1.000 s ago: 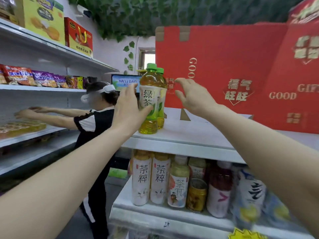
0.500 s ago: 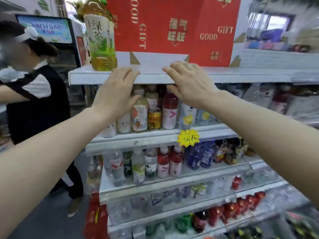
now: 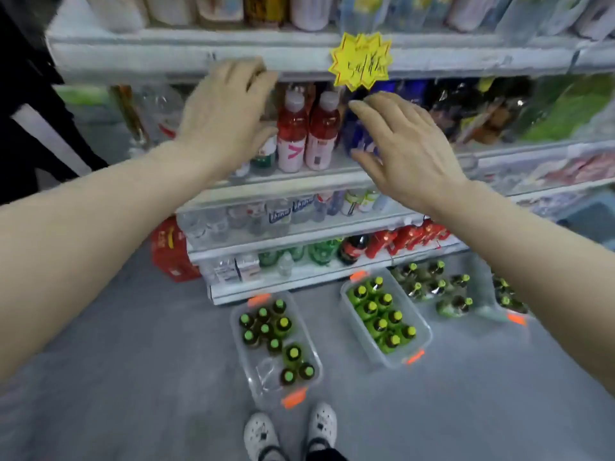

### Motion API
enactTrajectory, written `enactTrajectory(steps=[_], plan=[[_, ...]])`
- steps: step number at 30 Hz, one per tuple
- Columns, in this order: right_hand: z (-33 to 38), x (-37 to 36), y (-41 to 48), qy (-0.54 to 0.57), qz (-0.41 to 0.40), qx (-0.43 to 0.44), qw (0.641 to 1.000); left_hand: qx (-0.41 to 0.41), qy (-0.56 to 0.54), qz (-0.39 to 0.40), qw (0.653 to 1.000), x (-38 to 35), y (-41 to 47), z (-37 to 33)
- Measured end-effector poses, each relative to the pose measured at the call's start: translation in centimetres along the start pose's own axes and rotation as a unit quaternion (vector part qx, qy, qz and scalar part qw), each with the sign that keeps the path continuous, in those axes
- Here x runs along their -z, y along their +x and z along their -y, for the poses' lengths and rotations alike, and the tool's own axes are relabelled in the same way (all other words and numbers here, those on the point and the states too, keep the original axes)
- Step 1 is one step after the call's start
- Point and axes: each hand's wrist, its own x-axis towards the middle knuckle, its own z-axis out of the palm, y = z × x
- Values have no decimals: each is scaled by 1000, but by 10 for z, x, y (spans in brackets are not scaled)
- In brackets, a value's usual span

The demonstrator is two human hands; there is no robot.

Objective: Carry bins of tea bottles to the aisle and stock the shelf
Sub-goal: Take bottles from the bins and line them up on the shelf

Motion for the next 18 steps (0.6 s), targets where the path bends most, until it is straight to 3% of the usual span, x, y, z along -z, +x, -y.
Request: enactTrajectory(steps=[6,18], plan=[[28,-133,-110,108,87,-16,990,-16,-28,97,995,-134,-80,-22],[124,-402,-320,250,249,-67,933,131,-130,288,940,-435,-341,-96]])
